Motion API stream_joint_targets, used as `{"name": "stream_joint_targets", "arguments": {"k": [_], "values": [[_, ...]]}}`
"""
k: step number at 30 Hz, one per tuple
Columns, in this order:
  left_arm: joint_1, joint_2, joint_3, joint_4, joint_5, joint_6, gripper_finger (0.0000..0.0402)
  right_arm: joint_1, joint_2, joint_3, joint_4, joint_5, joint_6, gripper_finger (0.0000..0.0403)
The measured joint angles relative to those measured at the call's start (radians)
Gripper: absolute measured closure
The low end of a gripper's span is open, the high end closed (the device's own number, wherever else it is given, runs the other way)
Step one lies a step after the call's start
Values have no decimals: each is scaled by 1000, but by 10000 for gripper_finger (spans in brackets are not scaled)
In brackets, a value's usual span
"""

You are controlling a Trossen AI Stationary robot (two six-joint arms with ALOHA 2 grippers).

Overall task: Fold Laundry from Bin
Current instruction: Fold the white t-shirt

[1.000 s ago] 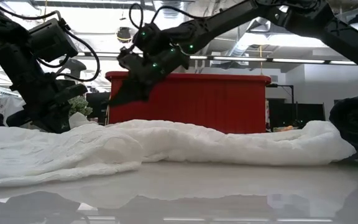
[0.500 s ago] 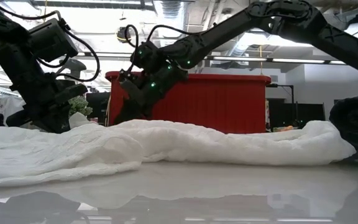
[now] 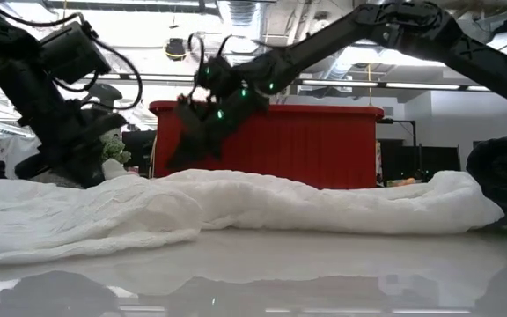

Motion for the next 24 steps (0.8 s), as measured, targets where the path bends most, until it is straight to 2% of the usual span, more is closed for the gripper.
{"name": "stream_joint_targets", "arguments": {"k": [5, 10, 15, 17, 20, 22, 24], "values": [[0, -60, 15, 11, 1, 5, 401, -4, -40, 4, 3, 12, 26, 370], [0, -160, 65, -54, -13, -28, 401, 5, -57, 0, -57, -8, 25, 385], [17, -280, 74, -73, -264, -44, 402, 15, -101, 1, -108, -12, 14, 380], [55, -320, 43, -72, -231, -47, 401, 12, -118, 1, -110, -12, 14, 377], [99, -345, -21, -39, -108, -37, 402, 5, -160, 1, -108, -12, 0, 380], [113, -342, -58, 8, -90, -34, 401, 3, -186, 2, -108, -11, -5, 383], [123, -336, -75, 57, -115, -23, 401, 3, -203, 2, -116, -11, -5, 383]]}}
